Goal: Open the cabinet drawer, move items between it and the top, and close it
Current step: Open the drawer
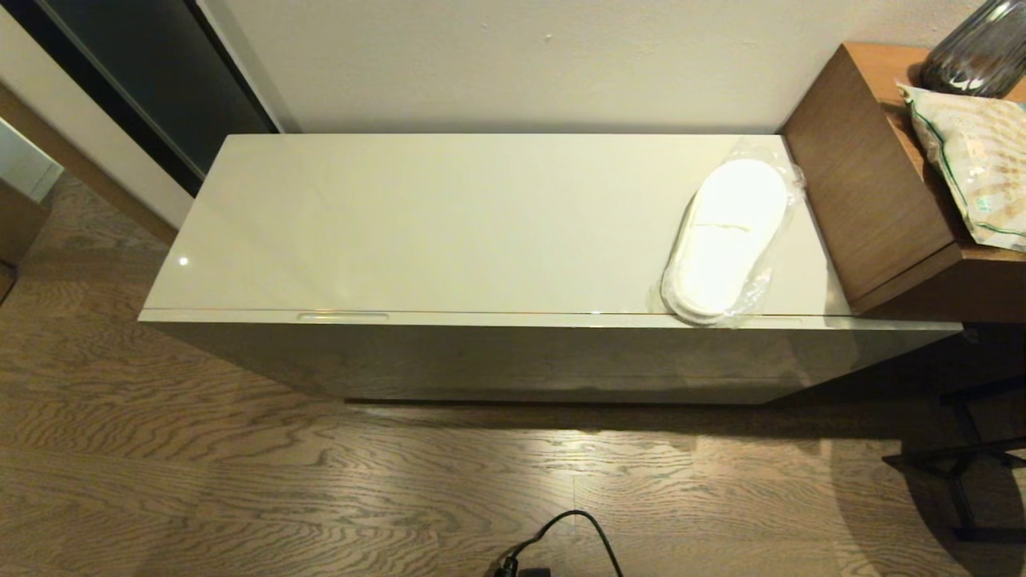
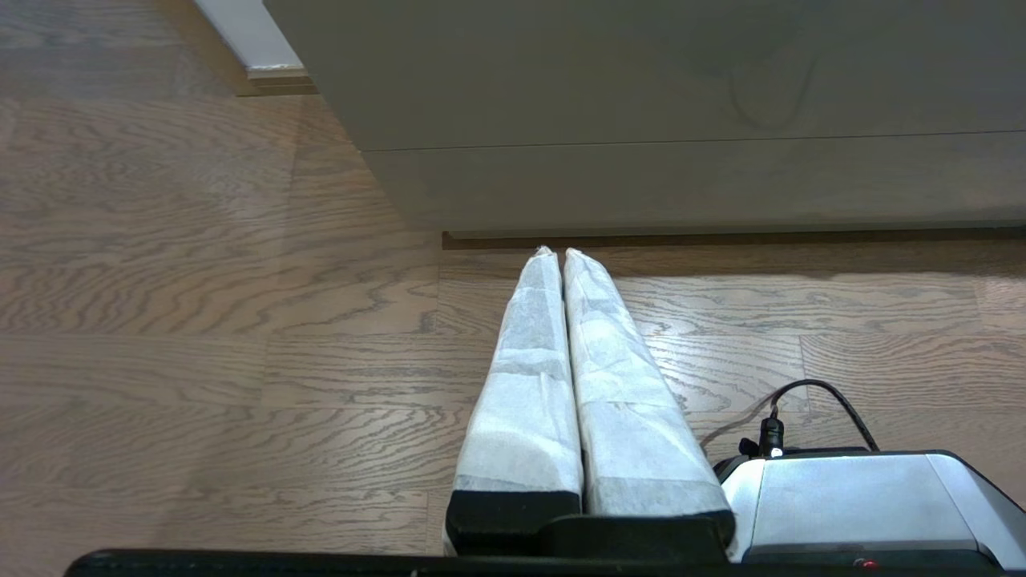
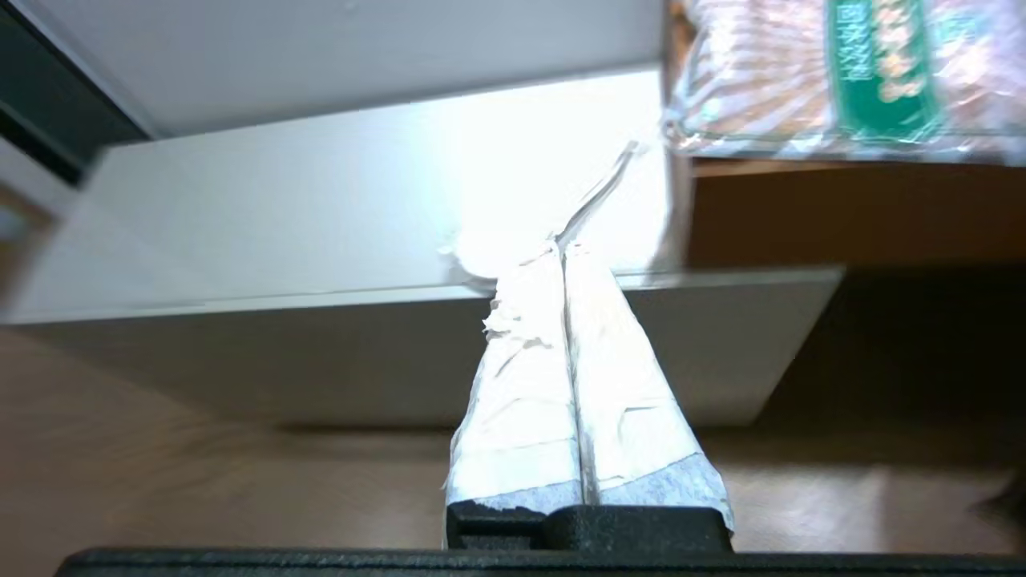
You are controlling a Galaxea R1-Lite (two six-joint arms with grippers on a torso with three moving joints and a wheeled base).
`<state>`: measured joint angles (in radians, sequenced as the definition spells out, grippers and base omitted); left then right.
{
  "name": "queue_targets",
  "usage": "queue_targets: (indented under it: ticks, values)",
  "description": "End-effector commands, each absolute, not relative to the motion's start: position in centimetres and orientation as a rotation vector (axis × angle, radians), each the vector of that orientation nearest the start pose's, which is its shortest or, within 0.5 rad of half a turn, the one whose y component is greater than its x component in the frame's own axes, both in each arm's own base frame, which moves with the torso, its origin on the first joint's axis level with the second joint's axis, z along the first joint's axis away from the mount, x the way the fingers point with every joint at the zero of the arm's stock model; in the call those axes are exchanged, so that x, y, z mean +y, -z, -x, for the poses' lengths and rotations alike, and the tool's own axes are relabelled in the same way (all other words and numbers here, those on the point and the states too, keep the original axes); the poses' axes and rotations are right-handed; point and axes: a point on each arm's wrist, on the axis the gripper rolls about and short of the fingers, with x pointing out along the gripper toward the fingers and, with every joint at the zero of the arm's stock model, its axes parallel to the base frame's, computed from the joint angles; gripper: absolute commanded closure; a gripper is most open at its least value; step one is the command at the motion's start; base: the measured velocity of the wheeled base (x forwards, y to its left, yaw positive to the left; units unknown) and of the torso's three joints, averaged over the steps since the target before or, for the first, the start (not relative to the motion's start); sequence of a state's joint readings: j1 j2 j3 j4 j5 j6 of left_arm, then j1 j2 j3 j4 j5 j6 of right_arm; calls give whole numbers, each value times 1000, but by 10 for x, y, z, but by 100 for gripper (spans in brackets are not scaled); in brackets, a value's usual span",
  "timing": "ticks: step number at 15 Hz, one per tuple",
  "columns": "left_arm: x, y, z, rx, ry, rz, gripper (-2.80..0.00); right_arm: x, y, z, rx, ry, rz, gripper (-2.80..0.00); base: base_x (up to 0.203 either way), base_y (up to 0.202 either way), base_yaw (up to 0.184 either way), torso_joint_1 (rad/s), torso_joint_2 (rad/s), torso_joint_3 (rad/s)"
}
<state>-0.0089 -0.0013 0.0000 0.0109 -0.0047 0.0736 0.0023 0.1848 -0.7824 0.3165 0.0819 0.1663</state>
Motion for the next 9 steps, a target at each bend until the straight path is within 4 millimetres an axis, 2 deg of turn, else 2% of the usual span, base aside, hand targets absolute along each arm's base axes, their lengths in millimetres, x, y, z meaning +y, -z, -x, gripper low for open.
queue_targets:
  ticks: [1, 3, 5, 7, 9]
  values:
    - [0, -74, 23, 12, 14, -74, 0, 2, -293, 47, 17, -103, -227, 0, 0, 0, 0, 0, 0, 0]
    - [0, -74, 23, 10, 14, -74, 0, 3, -288, -13, 295, -99, -243, 0, 0, 0, 0, 0, 0, 0]
    - [0, -74, 23, 11, 14, -74, 0, 3, -272, -90, 492, -81, -242, 0, 0, 0, 0, 0, 0, 0]
    - [0, -74, 23, 12, 14, -74, 0, 4, -251, -164, 569, -24, -230, 0, 0, 0, 0, 0, 0, 0]
    - [0, -74, 23, 12, 14, -74, 0, 10, -229, -225, 590, 19, -233, 0, 0, 0, 0, 0, 0, 0]
